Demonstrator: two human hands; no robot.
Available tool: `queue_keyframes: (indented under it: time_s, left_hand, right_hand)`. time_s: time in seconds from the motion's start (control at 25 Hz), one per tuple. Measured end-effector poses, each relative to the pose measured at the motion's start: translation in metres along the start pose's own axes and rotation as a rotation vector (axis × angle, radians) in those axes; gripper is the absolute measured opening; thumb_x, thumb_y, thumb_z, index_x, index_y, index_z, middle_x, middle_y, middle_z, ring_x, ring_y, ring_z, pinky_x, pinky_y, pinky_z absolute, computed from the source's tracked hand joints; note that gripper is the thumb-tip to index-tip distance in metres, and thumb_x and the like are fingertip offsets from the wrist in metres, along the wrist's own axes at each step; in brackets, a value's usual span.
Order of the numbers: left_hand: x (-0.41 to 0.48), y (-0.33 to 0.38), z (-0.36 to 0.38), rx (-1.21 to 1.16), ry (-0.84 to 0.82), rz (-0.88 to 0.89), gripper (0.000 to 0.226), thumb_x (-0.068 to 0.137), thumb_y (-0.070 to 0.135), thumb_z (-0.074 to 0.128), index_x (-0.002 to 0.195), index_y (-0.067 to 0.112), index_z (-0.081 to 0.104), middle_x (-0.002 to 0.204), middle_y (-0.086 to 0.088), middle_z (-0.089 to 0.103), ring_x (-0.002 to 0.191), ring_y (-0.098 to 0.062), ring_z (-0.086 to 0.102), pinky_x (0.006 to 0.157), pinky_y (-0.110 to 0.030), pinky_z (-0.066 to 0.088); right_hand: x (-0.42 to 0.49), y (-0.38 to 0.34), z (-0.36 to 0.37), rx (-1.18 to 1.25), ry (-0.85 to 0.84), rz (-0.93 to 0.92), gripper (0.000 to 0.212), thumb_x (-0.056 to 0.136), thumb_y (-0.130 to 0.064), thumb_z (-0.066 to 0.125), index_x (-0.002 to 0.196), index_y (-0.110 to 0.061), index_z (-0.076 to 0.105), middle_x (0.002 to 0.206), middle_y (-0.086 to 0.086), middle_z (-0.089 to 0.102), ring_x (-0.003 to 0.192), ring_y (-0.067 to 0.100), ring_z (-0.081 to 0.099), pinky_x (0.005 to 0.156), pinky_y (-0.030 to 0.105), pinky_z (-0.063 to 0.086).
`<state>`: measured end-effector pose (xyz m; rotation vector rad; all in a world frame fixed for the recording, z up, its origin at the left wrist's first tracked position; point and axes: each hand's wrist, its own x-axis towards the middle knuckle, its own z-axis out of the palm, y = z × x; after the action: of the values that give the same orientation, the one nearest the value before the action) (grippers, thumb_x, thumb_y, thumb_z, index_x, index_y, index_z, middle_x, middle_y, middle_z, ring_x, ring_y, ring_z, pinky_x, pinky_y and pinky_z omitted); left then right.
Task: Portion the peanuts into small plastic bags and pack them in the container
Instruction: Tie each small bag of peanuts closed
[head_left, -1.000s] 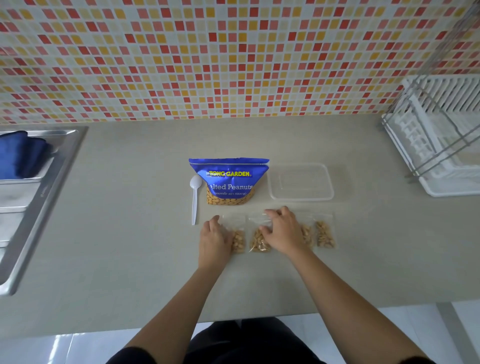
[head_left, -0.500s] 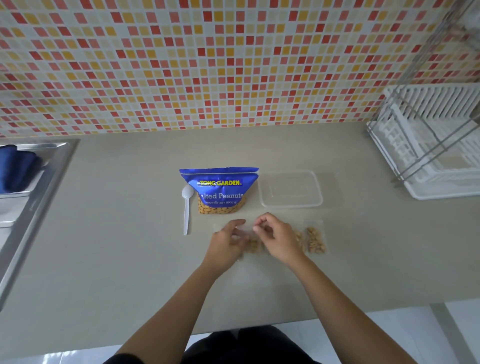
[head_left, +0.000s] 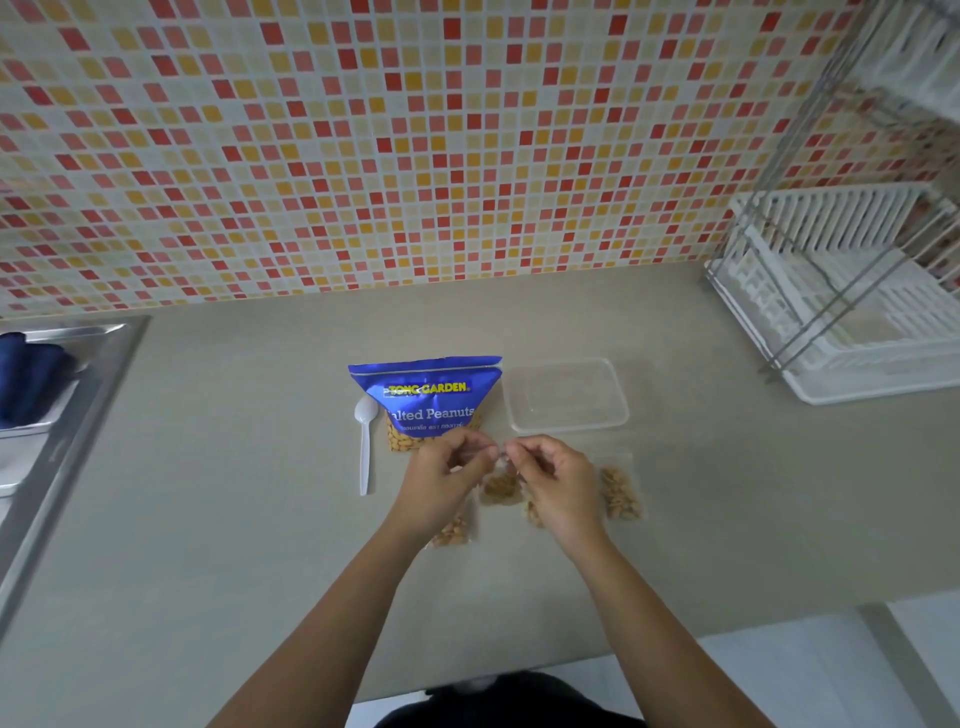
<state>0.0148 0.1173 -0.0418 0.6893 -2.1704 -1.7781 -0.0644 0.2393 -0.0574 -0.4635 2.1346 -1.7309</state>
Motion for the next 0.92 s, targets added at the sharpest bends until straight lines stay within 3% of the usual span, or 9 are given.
queue_keyframes:
  time_s: [0.28, 0.56, 0.68, 0.8, 0.88, 0.92]
  left_hand:
    - [-0.001, 0.005, 0.001, 0.32, 0.056, 0.133, 0.005, 0.084, 0.014, 0.063, 0.083, 0.012, 0.068, 0.07, 0.018, 0.06, 0.071, 0.014, 0.056, 0.063, -0.002, 0.04]
    - [0.003, -0.001, -0.015, 0.38, 0.033, 0.092, 0.007, 0.084, 0.018, 0.064, 0.077, 0.017, 0.063, 0.07, 0.016, 0.057, 0.073, 0.002, 0.054, 0.069, -0.016, 0.042]
    - [0.0, -0.008, -0.018, 0.314, 0.029, 0.038, 0.013, 0.085, 0.02, 0.064, 0.073, 0.022, 0.059, 0.071, 0.011, 0.059, 0.074, -0.005, 0.056, 0.072, -0.022, 0.045]
    - [-0.011, -0.02, -0.014, -0.026, -0.086, -0.146, 0.012, 0.082, 0.032, 0.064, 0.084, 0.021, 0.062, 0.079, 0.003, 0.064, 0.076, -0.013, 0.061, 0.076, -0.034, 0.052]
    - [-0.022, -0.033, -0.005, -0.201, -0.194, -0.247, 0.019, 0.082, 0.025, 0.066, 0.095, 0.013, 0.059, 0.082, -0.004, 0.063, 0.076, -0.019, 0.06, 0.074, -0.037, 0.052]
    - [-0.026, -0.038, 0.0, -0.203, -0.17, -0.26, 0.018, 0.084, 0.017, 0.065, 0.097, 0.008, 0.058, 0.081, -0.007, 0.062, 0.075, -0.021, 0.058, 0.073, -0.038, 0.051]
  right_hand:
    - [-0.007, -0.006, 0.008, -0.185, 0.08, -0.047, 0.008, 0.084, -0.022, 0.064, 0.078, -0.021, 0.069, 0.06, -0.013, 0.065, 0.06, 0.002, 0.061, 0.054, 0.008, 0.04]
    - [-0.001, -0.006, 0.001, -0.245, 0.117, -0.036, 0.009, 0.085, -0.02, 0.063, 0.076, -0.017, 0.065, 0.068, 0.0, 0.07, 0.062, 0.012, 0.062, 0.057, 0.012, 0.04]
    - [0.0, -0.002, -0.003, -0.19, 0.062, 0.022, 0.012, 0.086, -0.02, 0.062, 0.074, -0.021, 0.063, 0.068, -0.002, 0.068, 0.064, 0.011, 0.062, 0.061, 0.013, 0.044]
    - [0.001, 0.0, -0.003, 0.13, -0.073, 0.244, 0.013, 0.089, -0.016, 0.058, 0.077, -0.017, 0.063, 0.069, 0.0, 0.064, 0.059, 0.009, 0.06, 0.059, 0.018, 0.049]
    - [0.003, 0.002, -0.004, 0.321, -0.108, 0.385, 0.011, 0.091, -0.016, 0.055, 0.086, -0.011, 0.063, 0.077, 0.002, 0.064, 0.06, 0.005, 0.062, 0.057, 0.017, 0.051]
    - [0.005, 0.005, -0.005, 0.32, -0.129, 0.421, 0.014, 0.092, -0.019, 0.055, 0.093, -0.009, 0.064, 0.083, 0.002, 0.065, 0.065, 0.004, 0.063, 0.06, 0.017, 0.051]
